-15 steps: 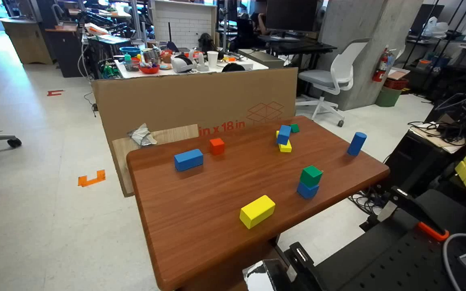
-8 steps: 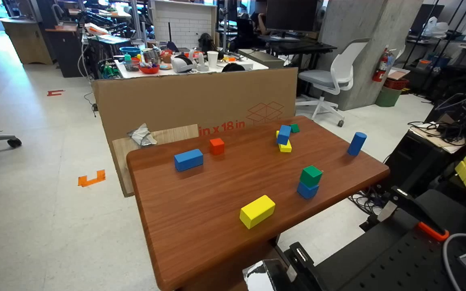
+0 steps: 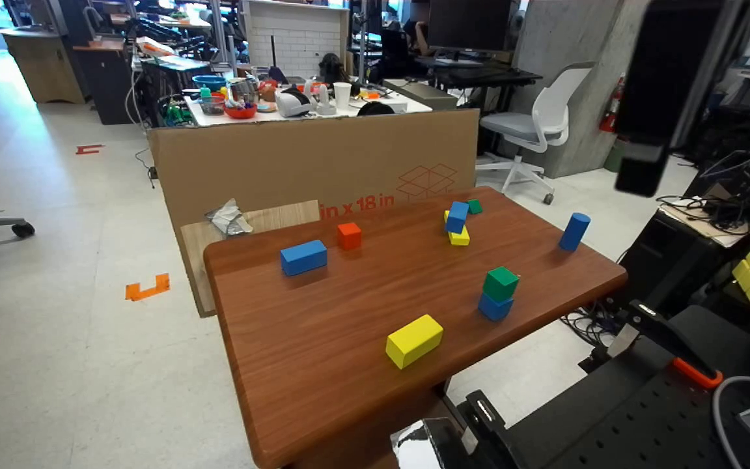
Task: Pick the yellow block and place it on the orange block
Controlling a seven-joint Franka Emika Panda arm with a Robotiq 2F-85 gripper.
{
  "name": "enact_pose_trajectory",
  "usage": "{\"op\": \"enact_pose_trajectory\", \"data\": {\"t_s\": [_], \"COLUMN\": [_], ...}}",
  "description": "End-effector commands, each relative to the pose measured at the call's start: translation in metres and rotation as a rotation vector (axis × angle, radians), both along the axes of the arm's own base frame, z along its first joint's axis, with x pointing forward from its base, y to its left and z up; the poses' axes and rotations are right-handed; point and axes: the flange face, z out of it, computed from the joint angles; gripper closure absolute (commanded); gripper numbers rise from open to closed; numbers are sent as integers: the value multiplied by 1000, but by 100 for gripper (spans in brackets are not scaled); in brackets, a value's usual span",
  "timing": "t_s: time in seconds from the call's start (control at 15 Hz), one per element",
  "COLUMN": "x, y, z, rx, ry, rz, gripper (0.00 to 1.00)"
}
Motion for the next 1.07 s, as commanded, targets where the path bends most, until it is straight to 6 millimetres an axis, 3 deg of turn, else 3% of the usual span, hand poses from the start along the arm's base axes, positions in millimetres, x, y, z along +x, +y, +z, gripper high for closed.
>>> {"op": "enact_pose_trajectory", "data": {"t_s": [0.0, 0.4, 0.73, 1.0], "x": [40, 76, 82, 83], "y": [24, 61, 86, 86], "z": [-39, -88, -128, -145], "rx": [19, 111, 175, 210], "ry": [24, -33, -112, -193], "rz": [1, 41, 95, 92], "gripper": [0, 0, 0, 0]}}
